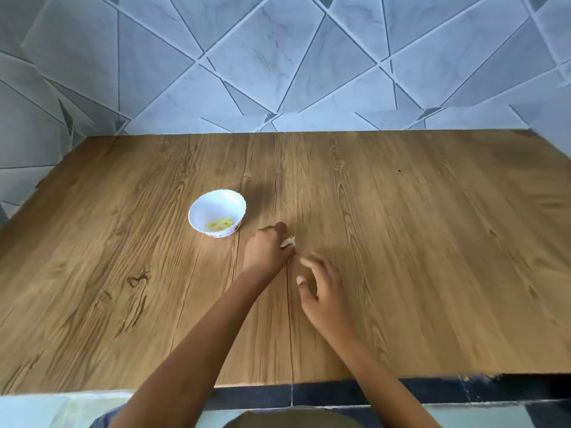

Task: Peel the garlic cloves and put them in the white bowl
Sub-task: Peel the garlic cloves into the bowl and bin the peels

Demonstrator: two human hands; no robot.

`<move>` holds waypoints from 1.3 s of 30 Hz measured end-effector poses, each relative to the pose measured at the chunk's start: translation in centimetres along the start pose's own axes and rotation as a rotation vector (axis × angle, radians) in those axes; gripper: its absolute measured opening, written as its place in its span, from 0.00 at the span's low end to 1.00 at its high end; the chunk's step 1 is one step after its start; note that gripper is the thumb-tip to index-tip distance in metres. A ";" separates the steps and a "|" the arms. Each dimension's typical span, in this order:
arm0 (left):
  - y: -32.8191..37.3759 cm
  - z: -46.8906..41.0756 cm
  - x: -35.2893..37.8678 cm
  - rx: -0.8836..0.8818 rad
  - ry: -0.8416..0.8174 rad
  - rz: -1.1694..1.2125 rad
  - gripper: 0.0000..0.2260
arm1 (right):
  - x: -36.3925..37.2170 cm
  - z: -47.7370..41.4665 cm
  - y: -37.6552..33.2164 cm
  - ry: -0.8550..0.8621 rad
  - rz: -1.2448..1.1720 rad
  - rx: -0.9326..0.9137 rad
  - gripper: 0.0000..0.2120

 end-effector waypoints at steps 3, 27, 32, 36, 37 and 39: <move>0.2 -0.1 0.5 -0.008 0.010 0.075 0.07 | -1.2 -1.2 1.1 0.000 -0.060 -0.014 0.15; 0.5 1.0 -2.8 -0.385 -0.159 0.699 0.05 | -0.1 -8.0 1.5 -0.171 -0.523 0.055 0.06; 0.2 1.3 -3.2 -0.464 -0.202 0.830 0.03 | -0.1 -8.1 1.8 -0.227 -0.678 0.097 0.09; -0.6 1.7 -4.0 -0.455 -0.069 0.888 0.01 | -0.3 -8.7 2.5 -0.142 -0.630 0.145 0.10; -0.8 1.7 -4.2 -0.448 -0.053 0.901 0.02 | -0.2 -9.0 2.4 -0.124 -0.552 0.130 0.09; -1.0 2.0 -4.4 -0.444 -0.032 0.902 0.03 | 0.1 -9.5 2.3 -0.075 -0.369 0.083 0.08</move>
Point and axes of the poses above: each hand's wrist, its own z-axis away from the middle knuckle, its own x-axis out of the palm, y = z × x, the point moved 1 cm from there along -z, towards the middle knuckle, and after that the axes turned 14 degrees about z, right-handed, at the moved point
